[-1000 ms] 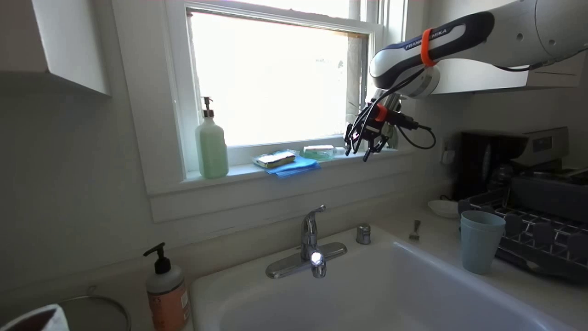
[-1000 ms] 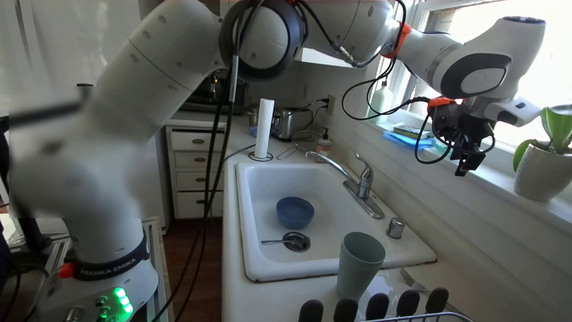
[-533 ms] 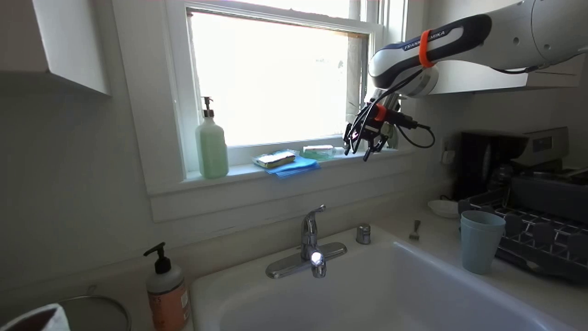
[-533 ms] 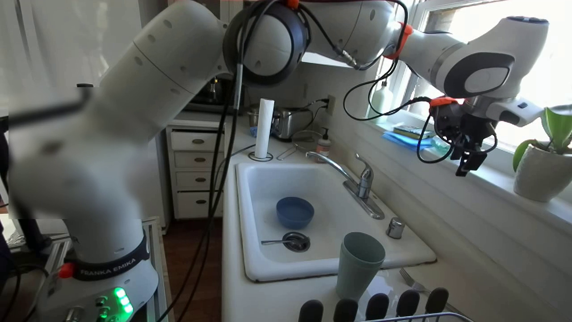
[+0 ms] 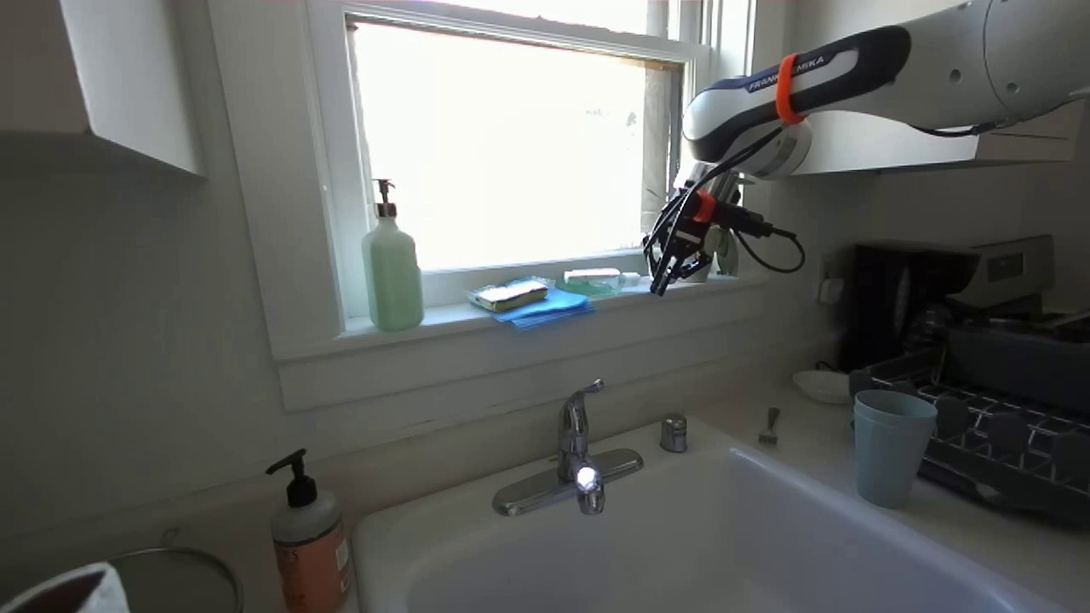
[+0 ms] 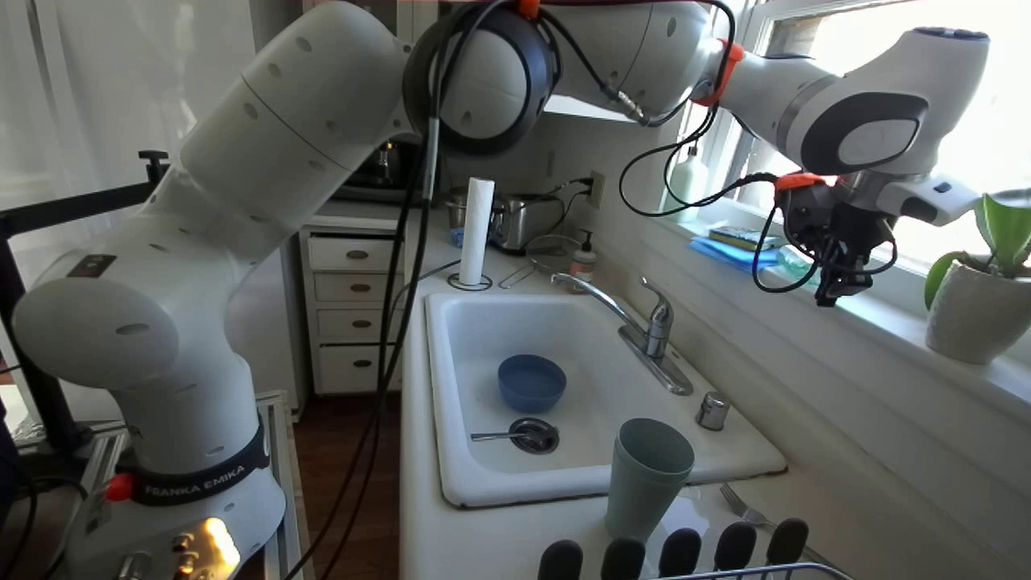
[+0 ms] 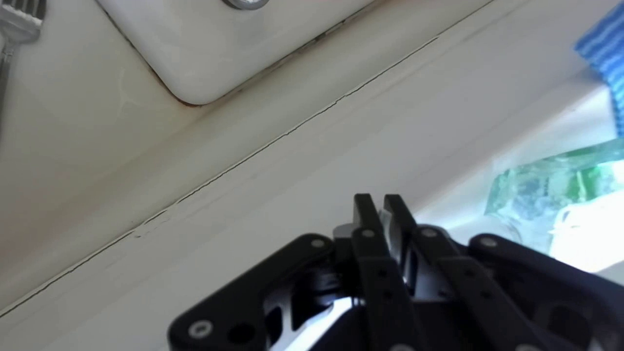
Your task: Put the soap bottle upright
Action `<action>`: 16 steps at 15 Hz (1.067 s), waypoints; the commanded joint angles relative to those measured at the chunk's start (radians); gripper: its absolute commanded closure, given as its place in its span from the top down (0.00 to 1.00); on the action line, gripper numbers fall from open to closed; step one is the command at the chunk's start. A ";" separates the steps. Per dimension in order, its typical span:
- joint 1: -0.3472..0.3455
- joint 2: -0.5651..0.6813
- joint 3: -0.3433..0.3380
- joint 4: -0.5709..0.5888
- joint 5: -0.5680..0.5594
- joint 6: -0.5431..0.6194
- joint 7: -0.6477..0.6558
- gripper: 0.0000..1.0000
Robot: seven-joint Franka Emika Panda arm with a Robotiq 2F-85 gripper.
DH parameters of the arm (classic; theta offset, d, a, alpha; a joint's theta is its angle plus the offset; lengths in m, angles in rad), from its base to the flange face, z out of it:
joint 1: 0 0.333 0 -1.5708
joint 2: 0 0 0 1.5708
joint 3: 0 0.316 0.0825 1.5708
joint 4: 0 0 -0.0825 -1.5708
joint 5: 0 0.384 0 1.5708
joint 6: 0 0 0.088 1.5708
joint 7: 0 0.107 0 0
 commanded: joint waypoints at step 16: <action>0.089 0.024 -0.124 0.204 -0.295 -0.149 0.039 0.01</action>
